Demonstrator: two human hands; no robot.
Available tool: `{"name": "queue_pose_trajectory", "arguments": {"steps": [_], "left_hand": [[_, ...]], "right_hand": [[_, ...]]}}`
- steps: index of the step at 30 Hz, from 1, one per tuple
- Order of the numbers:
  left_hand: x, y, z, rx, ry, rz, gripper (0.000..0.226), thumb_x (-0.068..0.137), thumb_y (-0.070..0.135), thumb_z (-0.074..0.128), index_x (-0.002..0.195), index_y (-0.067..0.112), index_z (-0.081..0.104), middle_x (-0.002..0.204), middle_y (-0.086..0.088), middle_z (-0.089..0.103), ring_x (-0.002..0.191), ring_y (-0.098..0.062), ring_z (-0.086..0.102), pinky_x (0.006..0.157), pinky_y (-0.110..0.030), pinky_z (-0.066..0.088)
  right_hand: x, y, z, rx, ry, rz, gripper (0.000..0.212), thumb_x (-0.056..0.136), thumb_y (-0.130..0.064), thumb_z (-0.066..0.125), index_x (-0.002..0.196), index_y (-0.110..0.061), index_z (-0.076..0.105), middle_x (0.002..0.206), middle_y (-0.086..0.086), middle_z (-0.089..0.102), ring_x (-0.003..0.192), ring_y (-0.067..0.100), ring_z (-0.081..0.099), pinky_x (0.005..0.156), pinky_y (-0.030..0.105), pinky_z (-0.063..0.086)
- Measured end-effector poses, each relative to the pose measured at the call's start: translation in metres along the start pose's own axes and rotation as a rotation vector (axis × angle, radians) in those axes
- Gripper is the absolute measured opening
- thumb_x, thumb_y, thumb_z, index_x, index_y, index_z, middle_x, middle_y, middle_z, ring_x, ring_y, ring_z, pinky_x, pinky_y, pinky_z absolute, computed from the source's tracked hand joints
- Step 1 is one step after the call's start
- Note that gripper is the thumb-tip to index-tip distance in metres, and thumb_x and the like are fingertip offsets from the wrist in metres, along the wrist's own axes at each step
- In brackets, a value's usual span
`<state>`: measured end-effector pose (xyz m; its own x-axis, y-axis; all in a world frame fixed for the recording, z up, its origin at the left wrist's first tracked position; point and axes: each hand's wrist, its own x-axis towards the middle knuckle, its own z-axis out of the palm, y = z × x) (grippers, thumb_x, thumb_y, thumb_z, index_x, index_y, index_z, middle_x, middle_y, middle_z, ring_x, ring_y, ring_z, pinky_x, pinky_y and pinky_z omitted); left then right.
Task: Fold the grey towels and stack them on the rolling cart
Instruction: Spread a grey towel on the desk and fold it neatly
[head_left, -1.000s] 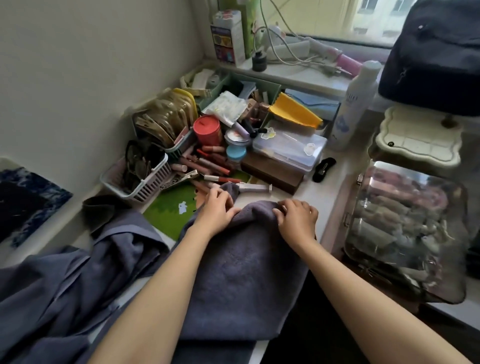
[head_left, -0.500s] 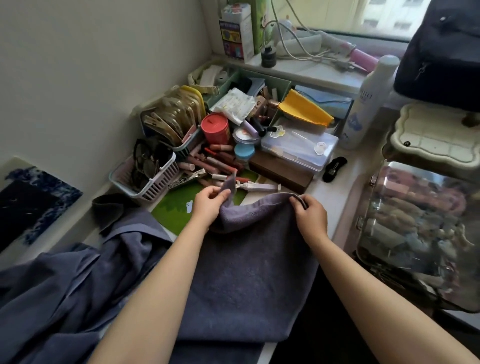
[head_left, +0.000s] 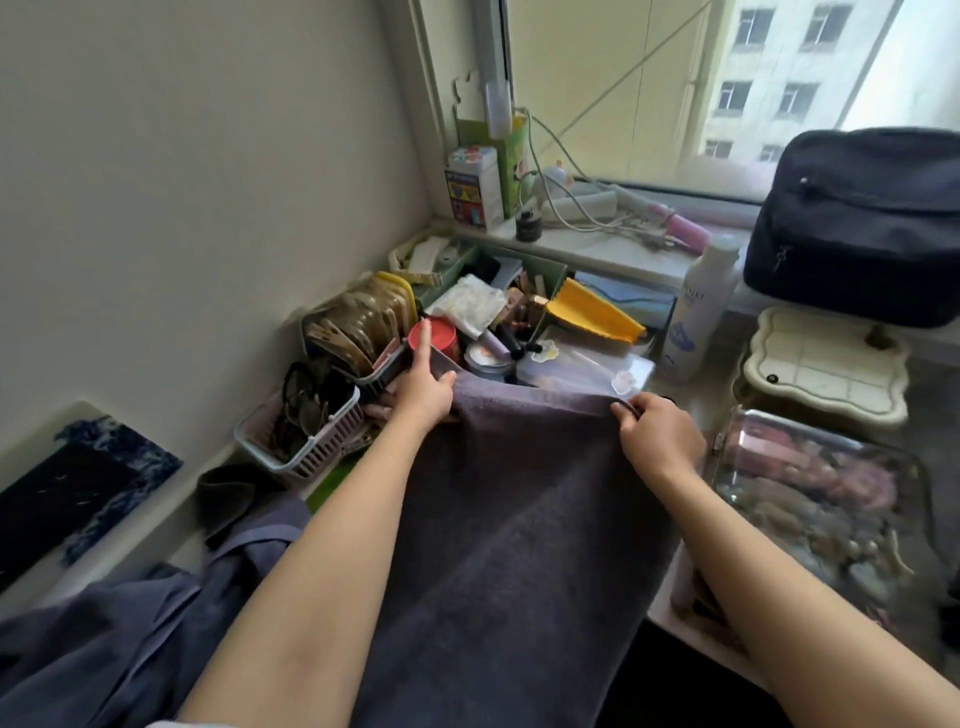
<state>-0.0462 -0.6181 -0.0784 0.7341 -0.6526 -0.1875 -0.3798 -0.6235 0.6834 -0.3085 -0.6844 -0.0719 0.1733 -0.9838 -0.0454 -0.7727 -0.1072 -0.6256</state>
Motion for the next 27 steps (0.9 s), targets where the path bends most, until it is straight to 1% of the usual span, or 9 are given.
{"name": "queue_pose_trajectory", "arguments": {"steps": [2, 4, 6, 9, 12, 16, 19, 22, 27], "left_hand": [[0.002, 0.012, 0.0, 0.146, -0.157, 0.056, 0.058, 0.088, 0.031, 0.052, 0.138, 0.05, 0.03, 0.141, -0.014, 0.046, 0.123, -0.035, 0.047, 0.1, -0.048, 0.043], [0.004, 0.026, -0.001, 0.162, -0.231, 0.084, 0.026, 0.091, 0.017, 0.056, 0.116, 0.022, 0.06, 0.123, -0.013, 0.059, 0.101, -0.029, 0.058, 0.066, -0.038, 0.057], [0.007, 0.039, -0.007, 0.131, -0.196, 0.085, 0.007, 0.088, 0.015, 0.063, 0.095, 0.014, 0.062, 0.107, -0.015, 0.063, 0.086, -0.028, 0.061, 0.05, -0.033, 0.055], [0.012, 0.054, -0.009, 0.129, -0.055, 0.093, 0.01, 0.085, 0.024, 0.067, 0.088, 0.016, 0.063, 0.095, -0.007, 0.067, 0.074, -0.025, 0.065, 0.056, -0.029, 0.057], [0.02, 0.057, 0.005, 0.187, 0.101, 0.128, 0.013, 0.082, 0.031, 0.069, 0.085, 0.018, 0.068, 0.098, -0.005, 0.069, 0.094, -0.025, 0.062, 0.079, -0.029, 0.048], [0.025, 0.043, 0.023, -0.232, 0.016, -0.067, 0.015, 0.082, 0.024, 0.07, 0.071, 0.017, 0.064, 0.089, -0.01, 0.07, 0.09, -0.029, 0.065, 0.088, -0.038, 0.053], [0.021, 0.017, 0.015, -0.563, 0.051, -0.154, 0.021, 0.075, 0.029, 0.075, 0.061, 0.019, 0.064, 0.074, -0.006, 0.067, 0.082, -0.026, 0.064, 0.089, -0.048, 0.053], [-0.004, 0.003, -0.009, -0.698, 0.162, -0.199, 0.031, 0.068, 0.041, 0.078, 0.061, 0.02, 0.057, 0.072, -0.001, 0.065, 0.078, -0.023, 0.063, 0.084, -0.04, 0.054], [-0.08, -0.051, -0.061, -0.771, 0.39, -0.214, 0.032, 0.081, 0.005, 0.066, 0.075, 0.021, 0.039, 0.076, 0.0, 0.05, 0.078, -0.019, 0.05, 0.073, -0.027, 0.043]], "right_hand": [[0.006, 0.005, -0.005, -0.043, 0.018, -0.033, 0.026, 0.093, -0.036, 0.05, 0.104, -0.02, 0.067, 0.104, 0.007, 0.07, 0.103, 0.031, 0.058, 0.083, 0.034, 0.037], [0.012, 0.009, -0.01, -0.075, 0.016, -0.042, 0.027, 0.093, -0.037, 0.05, 0.107, -0.02, 0.067, 0.107, 0.007, 0.069, 0.105, 0.031, 0.058, 0.086, 0.034, 0.036], [0.017, 0.009, -0.014, -0.09, 0.009, -0.058, 0.029, 0.093, -0.038, 0.05, 0.108, -0.02, 0.067, 0.108, 0.007, 0.069, 0.106, 0.03, 0.058, 0.088, 0.035, 0.036], [0.024, 0.008, -0.013, -0.118, 0.049, -0.106, 0.03, 0.092, -0.04, 0.05, 0.104, -0.019, 0.069, 0.103, 0.007, 0.07, 0.101, 0.029, 0.059, 0.086, 0.035, 0.036], [0.028, 0.006, -0.009, -0.103, 0.024, -0.12, 0.029, 0.092, -0.039, 0.052, 0.097, -0.017, 0.07, 0.096, 0.009, 0.071, 0.092, 0.03, 0.061, 0.085, 0.036, 0.04], [0.025, 0.002, -0.005, -0.013, -0.025, -0.17, 0.027, 0.091, -0.037, 0.055, 0.092, -0.014, 0.07, 0.091, 0.007, 0.07, 0.087, 0.029, 0.061, 0.073, 0.034, 0.046], [0.012, -0.006, -0.001, 0.061, -0.118, -0.262, 0.028, 0.09, -0.036, 0.057, 0.08, -0.012, 0.068, 0.078, 0.005, 0.064, 0.078, 0.024, 0.057, 0.063, 0.029, 0.036], [-0.01, -0.016, 0.003, 0.133, -0.172, -0.319, 0.029, 0.089, -0.034, 0.059, 0.071, -0.012, 0.062, 0.066, 0.004, 0.059, 0.069, 0.021, 0.054, 0.06, 0.029, 0.032], [-0.089, -0.046, 0.025, 0.2, -0.342, -0.468, 0.028, 0.087, -0.033, 0.061, 0.067, -0.013, 0.062, 0.064, 0.005, 0.062, 0.065, 0.02, 0.056, 0.061, 0.032, 0.037]]}}
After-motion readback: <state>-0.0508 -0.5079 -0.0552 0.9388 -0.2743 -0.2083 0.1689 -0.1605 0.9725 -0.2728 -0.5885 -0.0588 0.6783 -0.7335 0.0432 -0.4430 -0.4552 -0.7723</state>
